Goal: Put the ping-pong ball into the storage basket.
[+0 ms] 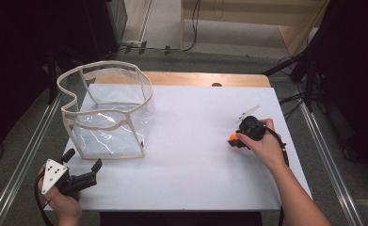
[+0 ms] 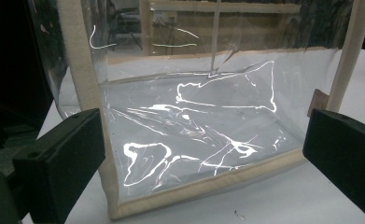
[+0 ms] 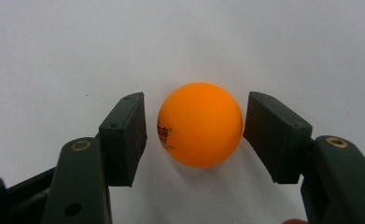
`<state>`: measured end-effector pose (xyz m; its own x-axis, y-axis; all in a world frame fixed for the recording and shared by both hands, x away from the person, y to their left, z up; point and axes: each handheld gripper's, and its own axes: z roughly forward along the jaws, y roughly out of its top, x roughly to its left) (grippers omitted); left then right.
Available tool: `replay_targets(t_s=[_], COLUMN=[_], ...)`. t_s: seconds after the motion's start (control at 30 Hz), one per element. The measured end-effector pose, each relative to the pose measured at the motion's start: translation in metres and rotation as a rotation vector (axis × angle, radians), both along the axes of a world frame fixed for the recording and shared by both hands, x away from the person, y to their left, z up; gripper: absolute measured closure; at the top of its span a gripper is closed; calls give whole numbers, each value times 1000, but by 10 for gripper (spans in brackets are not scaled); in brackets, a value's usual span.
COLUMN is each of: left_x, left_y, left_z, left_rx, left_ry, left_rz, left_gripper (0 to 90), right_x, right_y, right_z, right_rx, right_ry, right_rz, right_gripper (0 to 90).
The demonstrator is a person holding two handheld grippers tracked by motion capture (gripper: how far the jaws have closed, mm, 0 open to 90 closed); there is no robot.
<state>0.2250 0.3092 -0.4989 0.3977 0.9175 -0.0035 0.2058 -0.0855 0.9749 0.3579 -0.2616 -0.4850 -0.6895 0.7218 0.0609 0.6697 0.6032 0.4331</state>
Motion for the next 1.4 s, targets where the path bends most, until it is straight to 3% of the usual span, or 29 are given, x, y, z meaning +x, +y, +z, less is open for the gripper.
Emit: replay_targets(t_s=[0.37, 1.13, 1.23, 1.4], left_x=[0, 0, 0, 0], left_y=[0, 0, 0, 0], left_z=[0, 0, 0, 0], left_rx=[0, 2, 2, 1], left_ry=[1, 1, 1, 1], left_rz=[1, -1, -2, -2], left_gripper=[0, 0, 0, 0], right_x=[2, 3, 2, 2], right_y=[2, 8, 10, 12], right_z=[-4, 5, 7, 8], right_rx=[-22, 7, 9, 8], right_ry=[33, 35, 34, 33], right_rz=[7, 40, 73, 83], right_gripper=[474, 475, 473, 473])
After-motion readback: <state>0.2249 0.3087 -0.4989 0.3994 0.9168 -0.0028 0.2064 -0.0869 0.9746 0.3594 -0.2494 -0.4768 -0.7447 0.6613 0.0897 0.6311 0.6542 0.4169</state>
